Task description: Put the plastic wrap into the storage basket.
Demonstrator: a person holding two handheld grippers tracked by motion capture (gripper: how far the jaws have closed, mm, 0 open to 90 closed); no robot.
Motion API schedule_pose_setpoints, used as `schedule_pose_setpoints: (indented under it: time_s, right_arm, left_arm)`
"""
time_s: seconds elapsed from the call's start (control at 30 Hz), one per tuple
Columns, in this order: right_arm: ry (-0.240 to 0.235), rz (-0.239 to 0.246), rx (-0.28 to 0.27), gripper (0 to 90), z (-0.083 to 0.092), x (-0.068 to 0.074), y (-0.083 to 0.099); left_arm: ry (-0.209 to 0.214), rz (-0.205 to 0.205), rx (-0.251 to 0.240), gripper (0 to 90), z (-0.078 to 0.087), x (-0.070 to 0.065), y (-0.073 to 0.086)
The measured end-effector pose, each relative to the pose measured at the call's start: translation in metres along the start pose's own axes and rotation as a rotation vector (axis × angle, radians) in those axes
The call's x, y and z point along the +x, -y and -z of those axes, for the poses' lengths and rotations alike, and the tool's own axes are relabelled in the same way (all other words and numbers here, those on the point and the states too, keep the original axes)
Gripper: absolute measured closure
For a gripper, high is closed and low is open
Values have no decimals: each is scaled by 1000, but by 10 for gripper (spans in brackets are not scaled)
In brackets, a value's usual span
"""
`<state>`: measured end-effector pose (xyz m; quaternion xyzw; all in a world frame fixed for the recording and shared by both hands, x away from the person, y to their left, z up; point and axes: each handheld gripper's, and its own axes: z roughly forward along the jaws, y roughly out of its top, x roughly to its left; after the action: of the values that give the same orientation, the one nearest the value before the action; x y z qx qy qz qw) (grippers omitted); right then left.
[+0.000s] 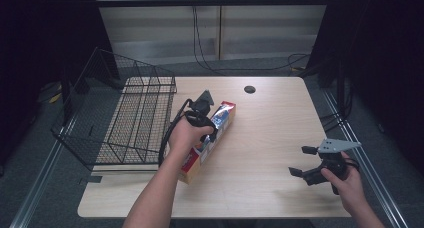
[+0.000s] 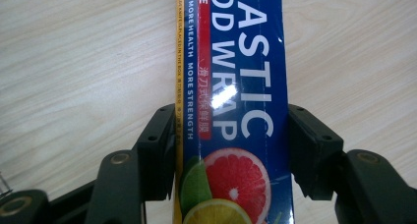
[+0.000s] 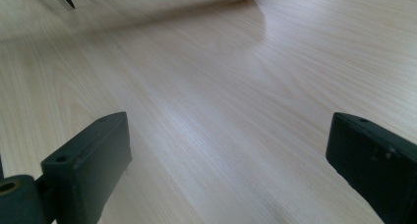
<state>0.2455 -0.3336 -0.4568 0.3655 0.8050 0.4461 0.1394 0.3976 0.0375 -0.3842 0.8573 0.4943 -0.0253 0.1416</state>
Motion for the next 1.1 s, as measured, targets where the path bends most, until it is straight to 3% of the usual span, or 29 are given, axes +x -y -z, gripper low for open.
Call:
schedule_pose_setpoints:
  time_s: [0.53,1.1]
  right_arm:
    - [-2,-3,2,30,0,-1,1]
    - [-1,-6,4,30,-1,0,0]
  left_arm:
    - [38,26,0,433,28,9,-2]
    - [43,49,-16,433,55,15,-5]
